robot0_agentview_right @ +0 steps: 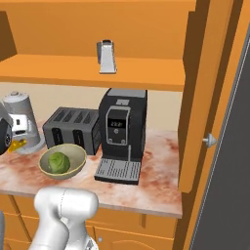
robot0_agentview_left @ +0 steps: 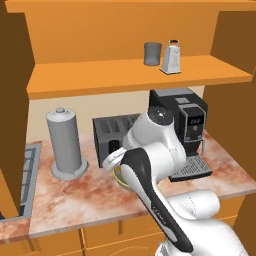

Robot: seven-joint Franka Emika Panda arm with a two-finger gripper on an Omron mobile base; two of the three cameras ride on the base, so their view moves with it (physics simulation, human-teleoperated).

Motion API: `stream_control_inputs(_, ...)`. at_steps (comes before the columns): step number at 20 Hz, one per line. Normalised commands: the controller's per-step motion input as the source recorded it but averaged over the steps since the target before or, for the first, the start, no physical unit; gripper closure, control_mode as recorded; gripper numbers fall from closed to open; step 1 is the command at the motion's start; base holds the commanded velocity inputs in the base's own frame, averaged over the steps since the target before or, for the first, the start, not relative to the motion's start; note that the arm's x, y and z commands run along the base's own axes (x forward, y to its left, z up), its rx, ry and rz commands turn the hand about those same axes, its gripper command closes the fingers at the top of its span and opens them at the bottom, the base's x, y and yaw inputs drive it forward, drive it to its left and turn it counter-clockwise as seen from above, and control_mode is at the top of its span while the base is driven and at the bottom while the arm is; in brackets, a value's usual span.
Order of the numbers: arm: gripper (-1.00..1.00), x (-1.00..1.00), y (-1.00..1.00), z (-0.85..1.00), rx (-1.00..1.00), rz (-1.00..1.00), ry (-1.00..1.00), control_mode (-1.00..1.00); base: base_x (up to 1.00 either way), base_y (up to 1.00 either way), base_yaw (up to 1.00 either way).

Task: Pick the cheese from the fridge and the cheese grater from the cabinet and place them next to the salad bowl.

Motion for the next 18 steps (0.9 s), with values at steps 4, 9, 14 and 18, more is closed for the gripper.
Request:
stream_control_inputs(4, 1.0, 0.0, 0.59, -0.55, -0.14, 0.14, 0.15, -1.0, 0.0, 0.0, 0.0)
stream_control_inputs(9, 1.0, 0.0, 0.57, -0.65, -0.17, 0.12, 0.06, -1.0, 0.0, 0.0, 0.0)
stream_control_inputs(14, 1.0, 0.01, 0.37, -0.49, -0.02, 0.09, -0.02, -1.0, 0.0, 0.0, 0.0)
stream_control_inputs(18, 1.0, 0.0, 0.04, -0.36, 0.01, 0.02, -0.14, -1.0, 0.0, 0.0, 0.0)
